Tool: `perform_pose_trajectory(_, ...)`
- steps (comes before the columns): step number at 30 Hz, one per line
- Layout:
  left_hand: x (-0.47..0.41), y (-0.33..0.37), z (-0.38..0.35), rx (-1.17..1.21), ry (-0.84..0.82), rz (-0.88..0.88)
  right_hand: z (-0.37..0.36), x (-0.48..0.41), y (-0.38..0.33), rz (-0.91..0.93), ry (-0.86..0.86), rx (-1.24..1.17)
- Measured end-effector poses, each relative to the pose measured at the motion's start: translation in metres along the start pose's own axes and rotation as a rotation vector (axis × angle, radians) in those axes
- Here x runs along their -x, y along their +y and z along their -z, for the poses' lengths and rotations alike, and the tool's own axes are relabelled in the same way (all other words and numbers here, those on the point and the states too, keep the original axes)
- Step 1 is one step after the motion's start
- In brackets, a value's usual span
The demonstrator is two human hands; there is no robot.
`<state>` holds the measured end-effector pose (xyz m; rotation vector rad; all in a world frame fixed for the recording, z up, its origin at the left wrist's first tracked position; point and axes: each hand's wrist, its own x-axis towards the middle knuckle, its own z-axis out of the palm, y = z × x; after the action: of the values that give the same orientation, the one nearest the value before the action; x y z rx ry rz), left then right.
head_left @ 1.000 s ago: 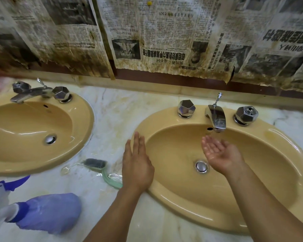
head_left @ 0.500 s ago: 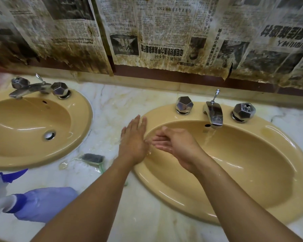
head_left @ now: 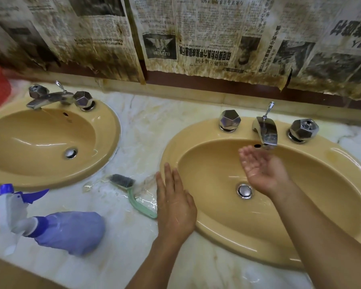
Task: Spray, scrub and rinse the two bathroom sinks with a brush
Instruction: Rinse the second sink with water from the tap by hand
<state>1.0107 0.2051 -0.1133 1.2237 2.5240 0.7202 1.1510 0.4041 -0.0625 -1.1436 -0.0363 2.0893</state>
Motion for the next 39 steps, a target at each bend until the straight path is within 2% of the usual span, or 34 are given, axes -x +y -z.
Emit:
perform_pose_trajectory(4, -0.007, -0.005, 0.000, -0.084, -0.011, -0.028, -0.044, 0.029, 0.056, -0.145, -0.211, 0.417)
perform_pose_trajectory(7, -0.021, -0.009, 0.005, -0.122, -0.069, -0.039, -0.061, 0.056, 0.080, -0.035, -0.347, 0.844)
perform_pose_trajectory(9, -0.038, -0.010, 0.011, -0.143, -0.120, -0.029, -0.057, 0.061, 0.081, 0.082, -0.307, 0.943)
perform_pose_trajectory(12, -0.060, -0.010, 0.019, -0.154, -0.143, -0.037, -0.032, 0.042, 0.051, 0.077, -0.165, 0.687)
perform_pose_trajectory(16, -0.057, -0.007, 0.018, -0.145, -0.141, -0.041, 0.015, 0.009, -0.007, -0.003, 0.008, 0.007)
perform_pose_trajectory(18, -0.044, -0.007, 0.017, -0.171, -0.157, -0.078, 0.029, -0.002, -0.023, 0.015, 0.035, -0.221)
perform_pose_trajectory(20, -0.030, -0.009, 0.018, -0.202, -0.191, -0.139, 0.032, -0.009, -0.027, 0.026, 0.034, -0.217)
perform_pose_trajectory(24, -0.010, -0.018, 0.027, -0.282, -0.261, -0.242, 0.017, -0.010, -0.010, -0.019, 0.006, -0.023)
perform_pose_trajectory(29, -0.013, -0.032, 0.054, -0.294, -0.438, -0.339, -0.026, 0.035, 0.050, -0.194, -0.240, 0.441)
perform_pose_trajectory(31, -0.018, -0.040, 0.057, -0.283, -0.429, -0.383, -0.038, 0.051, 0.066, -0.178, -0.328, 0.608)
perform_pose_trajectory(33, -0.027, -0.043, 0.051, -0.240, -0.400, -0.359, -0.040, 0.058, 0.073, -0.111, -0.342, 0.686)
perform_pose_trajectory(36, -0.049, -0.039, 0.035, -0.193, -0.315, -0.228, -0.028, 0.045, 0.061, -0.032, -0.222, 0.594)
perform_pose_trajectory(39, -0.063, -0.035, 0.028, -0.245, -0.292, -0.172, -0.001, 0.017, 0.022, -0.034, -0.053, 0.258)
